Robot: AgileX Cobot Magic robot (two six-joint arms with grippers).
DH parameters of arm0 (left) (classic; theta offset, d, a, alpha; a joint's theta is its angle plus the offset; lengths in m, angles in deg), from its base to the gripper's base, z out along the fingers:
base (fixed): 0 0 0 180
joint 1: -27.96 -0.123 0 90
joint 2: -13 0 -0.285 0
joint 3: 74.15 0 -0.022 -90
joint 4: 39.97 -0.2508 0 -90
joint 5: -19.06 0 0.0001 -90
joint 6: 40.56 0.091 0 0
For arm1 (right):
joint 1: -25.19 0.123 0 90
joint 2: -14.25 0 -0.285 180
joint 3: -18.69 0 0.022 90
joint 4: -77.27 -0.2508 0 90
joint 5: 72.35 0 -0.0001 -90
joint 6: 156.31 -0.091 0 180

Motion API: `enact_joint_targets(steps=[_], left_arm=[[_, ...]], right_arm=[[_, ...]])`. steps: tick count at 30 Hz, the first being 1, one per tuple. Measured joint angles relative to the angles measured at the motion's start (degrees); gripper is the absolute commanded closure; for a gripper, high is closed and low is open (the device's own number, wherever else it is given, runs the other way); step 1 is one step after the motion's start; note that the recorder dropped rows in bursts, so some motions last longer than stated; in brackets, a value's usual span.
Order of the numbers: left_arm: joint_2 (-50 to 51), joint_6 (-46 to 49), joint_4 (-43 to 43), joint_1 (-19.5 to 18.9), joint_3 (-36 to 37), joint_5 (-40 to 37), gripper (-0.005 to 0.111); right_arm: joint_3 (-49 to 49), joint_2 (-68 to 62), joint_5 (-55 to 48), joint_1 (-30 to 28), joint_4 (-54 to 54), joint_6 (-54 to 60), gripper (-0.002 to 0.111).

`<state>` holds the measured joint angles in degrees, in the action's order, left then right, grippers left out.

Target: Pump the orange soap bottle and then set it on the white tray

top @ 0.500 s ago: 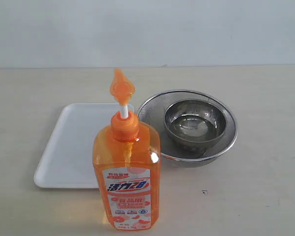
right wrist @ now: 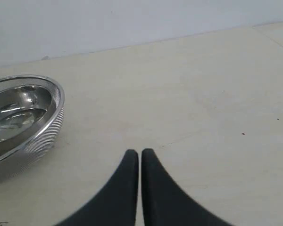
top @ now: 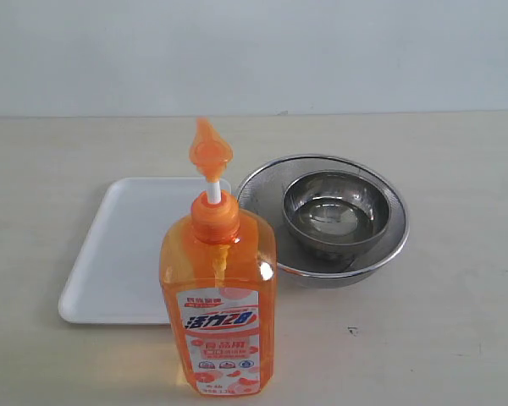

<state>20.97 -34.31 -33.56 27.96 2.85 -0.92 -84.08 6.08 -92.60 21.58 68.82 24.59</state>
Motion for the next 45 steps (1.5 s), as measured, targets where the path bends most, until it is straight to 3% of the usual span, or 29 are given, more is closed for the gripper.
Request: enact_joint_targets(steps=[32,45], left_arm=[[0.0,0.0,0.0,0.0,0.0,0.0,0.102],[0.0,0.0,0.0,0.0,0.0,0.0,0.102]], right_arm=[[-0.4,0.0,-0.33,1.8,-2.04,1.64,0.108],[-27.49,0.38,-0.71,1.88,-8.97,1.41,0.108]])
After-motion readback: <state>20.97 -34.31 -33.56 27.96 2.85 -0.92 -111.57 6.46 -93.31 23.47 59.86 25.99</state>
